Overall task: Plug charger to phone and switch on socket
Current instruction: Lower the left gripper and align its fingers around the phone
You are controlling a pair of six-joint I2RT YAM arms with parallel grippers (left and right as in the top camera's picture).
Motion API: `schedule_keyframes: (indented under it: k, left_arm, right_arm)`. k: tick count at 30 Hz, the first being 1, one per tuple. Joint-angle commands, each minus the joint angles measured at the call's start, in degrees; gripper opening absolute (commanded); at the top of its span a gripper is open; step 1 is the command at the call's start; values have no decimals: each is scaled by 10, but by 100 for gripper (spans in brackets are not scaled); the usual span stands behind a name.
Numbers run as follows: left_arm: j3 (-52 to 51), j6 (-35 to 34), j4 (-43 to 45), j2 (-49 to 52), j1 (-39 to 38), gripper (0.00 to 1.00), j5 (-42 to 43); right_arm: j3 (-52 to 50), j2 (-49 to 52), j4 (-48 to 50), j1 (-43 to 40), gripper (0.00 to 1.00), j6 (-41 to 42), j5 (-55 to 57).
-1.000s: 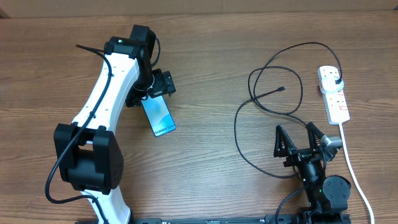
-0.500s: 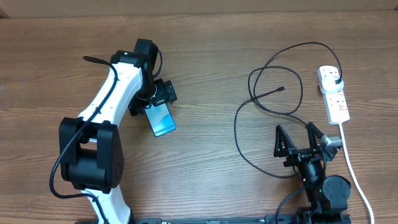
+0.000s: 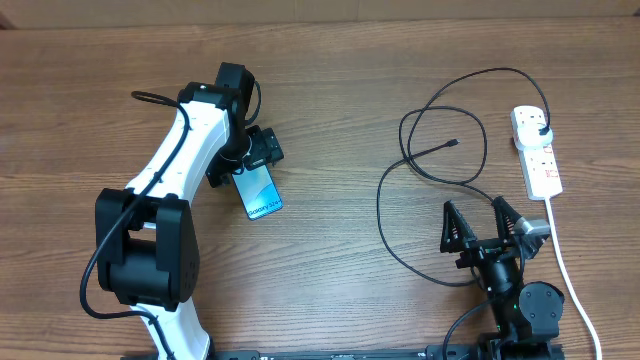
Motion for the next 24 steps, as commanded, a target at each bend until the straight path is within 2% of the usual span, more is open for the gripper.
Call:
schedule_keyframes:
  k: [1,20,24]
  left_arm:
    - [-8,-13,-6,5,-1,100,-11]
    - [-10,-40,4,6,-1,100,-28]
    - [-24,-45,29,6,-1,99,-30]
  right_arm:
    - [-6,-5,2,0,100,2,4]
    - [-6,-5,2,0,100,2,4]
    - [-6,-5,2,0,100,2,4]
